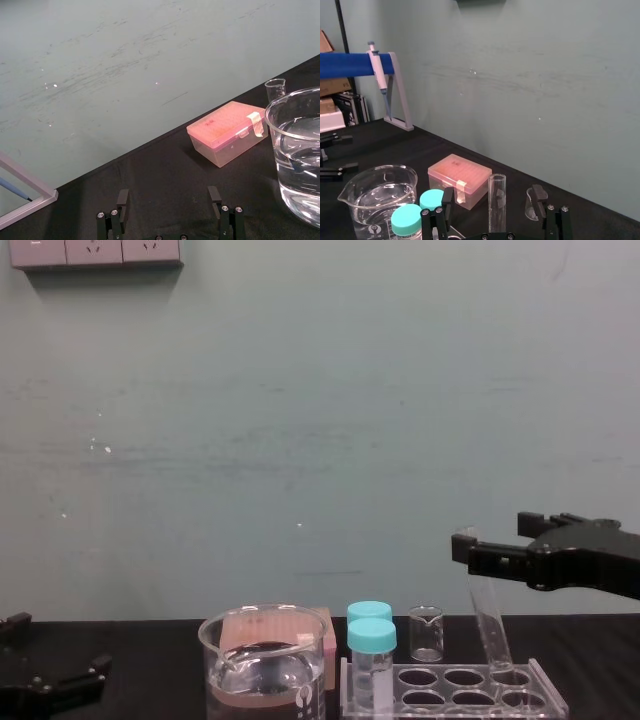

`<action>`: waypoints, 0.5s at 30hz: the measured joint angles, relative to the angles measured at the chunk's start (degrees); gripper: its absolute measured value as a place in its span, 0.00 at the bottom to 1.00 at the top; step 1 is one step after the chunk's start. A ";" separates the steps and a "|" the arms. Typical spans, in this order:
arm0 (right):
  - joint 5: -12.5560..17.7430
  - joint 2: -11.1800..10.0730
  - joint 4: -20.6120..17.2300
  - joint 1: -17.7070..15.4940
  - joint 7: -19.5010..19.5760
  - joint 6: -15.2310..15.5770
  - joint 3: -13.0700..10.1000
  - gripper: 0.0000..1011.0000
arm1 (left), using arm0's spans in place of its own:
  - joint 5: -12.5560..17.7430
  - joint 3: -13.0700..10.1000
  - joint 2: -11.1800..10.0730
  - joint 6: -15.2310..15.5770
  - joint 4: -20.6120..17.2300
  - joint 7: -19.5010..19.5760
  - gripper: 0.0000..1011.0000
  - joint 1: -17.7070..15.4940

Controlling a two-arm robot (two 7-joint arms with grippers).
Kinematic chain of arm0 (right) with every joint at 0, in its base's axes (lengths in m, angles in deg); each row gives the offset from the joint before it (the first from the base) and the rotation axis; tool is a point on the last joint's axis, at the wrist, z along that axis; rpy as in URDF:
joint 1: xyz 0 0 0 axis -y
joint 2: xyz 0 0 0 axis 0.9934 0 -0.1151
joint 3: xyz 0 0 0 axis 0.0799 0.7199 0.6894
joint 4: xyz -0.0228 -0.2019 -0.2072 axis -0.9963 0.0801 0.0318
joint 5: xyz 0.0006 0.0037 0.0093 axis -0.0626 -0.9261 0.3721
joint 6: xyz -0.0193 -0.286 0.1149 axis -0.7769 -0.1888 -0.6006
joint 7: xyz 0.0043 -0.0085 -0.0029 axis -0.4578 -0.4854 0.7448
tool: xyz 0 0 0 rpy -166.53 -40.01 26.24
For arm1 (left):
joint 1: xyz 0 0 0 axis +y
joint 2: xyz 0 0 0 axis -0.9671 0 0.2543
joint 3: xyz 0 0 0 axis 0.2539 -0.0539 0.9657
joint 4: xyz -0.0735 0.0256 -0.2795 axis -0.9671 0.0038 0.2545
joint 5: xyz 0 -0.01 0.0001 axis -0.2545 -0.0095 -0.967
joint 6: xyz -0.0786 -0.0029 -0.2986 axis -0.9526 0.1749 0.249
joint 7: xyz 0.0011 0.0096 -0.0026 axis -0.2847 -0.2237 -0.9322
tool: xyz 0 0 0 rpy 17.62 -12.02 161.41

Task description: Hold the test tube with one hand and immerse one end into the beaker, then return it to the test tube rack.

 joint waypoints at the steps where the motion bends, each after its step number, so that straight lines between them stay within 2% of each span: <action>1: -0.12 0.17 0.19 0.06 0.00 0.16 -0.04 0.99 | 0.00 0.00 0.00 0.00 0.00 0.00 0.99 0.00; 15: -2.20 2.48 4.04 1.89 -0.97 3.43 -0.43 0.99 | 0.00 0.00 0.00 0.00 0.00 0.00 0.99 0.00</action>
